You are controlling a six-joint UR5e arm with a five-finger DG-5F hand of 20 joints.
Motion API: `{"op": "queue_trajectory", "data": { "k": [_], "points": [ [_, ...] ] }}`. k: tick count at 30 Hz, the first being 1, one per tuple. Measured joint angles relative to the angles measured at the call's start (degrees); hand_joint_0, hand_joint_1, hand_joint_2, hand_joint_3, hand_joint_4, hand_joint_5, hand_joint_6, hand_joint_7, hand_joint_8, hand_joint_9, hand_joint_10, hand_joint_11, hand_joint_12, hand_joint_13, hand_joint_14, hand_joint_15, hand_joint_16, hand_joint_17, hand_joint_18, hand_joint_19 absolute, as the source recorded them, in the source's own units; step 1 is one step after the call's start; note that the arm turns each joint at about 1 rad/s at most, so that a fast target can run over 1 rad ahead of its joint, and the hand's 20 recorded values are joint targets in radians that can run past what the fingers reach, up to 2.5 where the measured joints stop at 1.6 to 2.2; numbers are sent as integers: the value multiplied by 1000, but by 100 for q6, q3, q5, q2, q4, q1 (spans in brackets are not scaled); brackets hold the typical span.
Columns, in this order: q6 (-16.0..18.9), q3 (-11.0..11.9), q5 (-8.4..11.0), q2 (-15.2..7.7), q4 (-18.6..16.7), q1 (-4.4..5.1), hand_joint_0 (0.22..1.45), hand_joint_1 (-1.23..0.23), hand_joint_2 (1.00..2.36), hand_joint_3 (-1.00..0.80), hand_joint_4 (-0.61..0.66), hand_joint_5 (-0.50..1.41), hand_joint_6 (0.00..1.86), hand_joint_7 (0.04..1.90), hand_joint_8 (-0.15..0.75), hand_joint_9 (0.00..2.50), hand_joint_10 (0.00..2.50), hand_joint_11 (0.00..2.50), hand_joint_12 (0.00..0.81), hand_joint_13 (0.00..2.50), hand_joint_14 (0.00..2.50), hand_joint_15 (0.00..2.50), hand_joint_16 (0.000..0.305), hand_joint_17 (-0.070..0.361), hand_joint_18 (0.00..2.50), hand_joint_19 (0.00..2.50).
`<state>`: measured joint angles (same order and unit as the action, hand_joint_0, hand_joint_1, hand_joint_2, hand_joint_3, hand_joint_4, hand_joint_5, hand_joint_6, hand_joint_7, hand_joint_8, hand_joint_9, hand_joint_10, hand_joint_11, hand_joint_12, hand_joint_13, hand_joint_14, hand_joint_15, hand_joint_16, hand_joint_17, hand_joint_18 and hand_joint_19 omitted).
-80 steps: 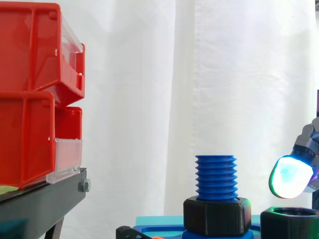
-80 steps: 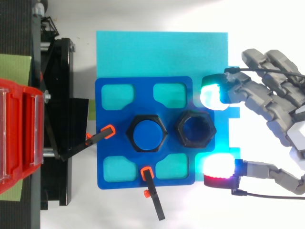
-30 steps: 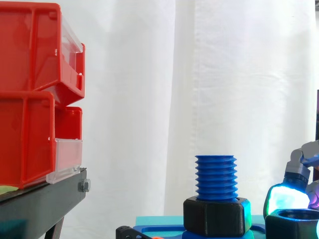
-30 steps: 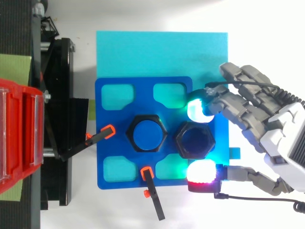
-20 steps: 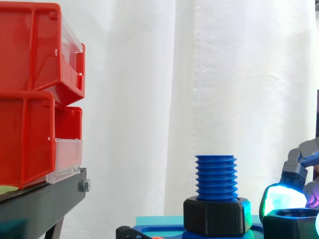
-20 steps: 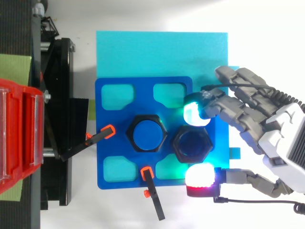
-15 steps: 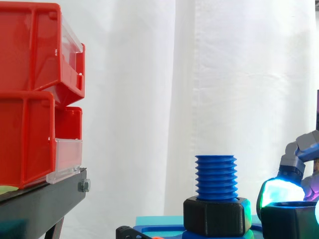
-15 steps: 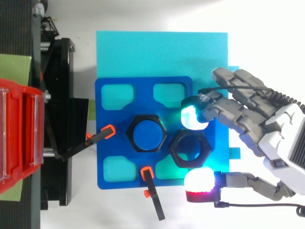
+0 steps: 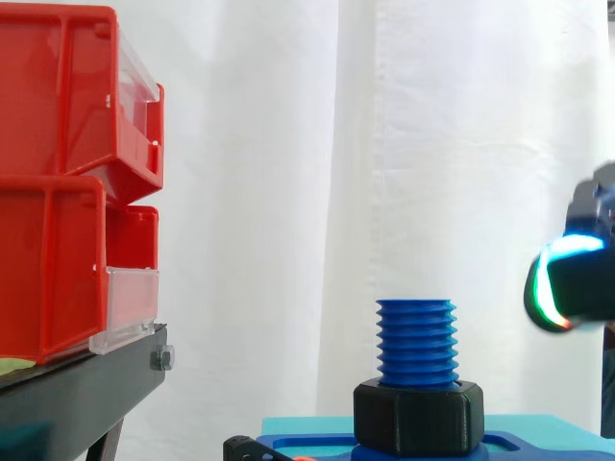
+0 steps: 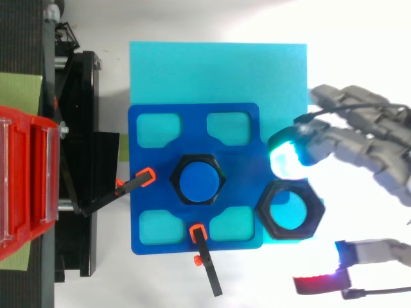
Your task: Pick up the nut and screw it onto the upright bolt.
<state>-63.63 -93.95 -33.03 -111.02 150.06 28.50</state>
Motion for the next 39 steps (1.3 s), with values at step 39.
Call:
{"op": "queue_trajectory", "data": {
  "k": [39],
  "points": [
    [-745,776,-2089,-596,-847,-962,560,-599,1000,-500,274,-186,714,1030,320,606,2,0,296,626,0,0,31,69,448,0]
  ]
}}
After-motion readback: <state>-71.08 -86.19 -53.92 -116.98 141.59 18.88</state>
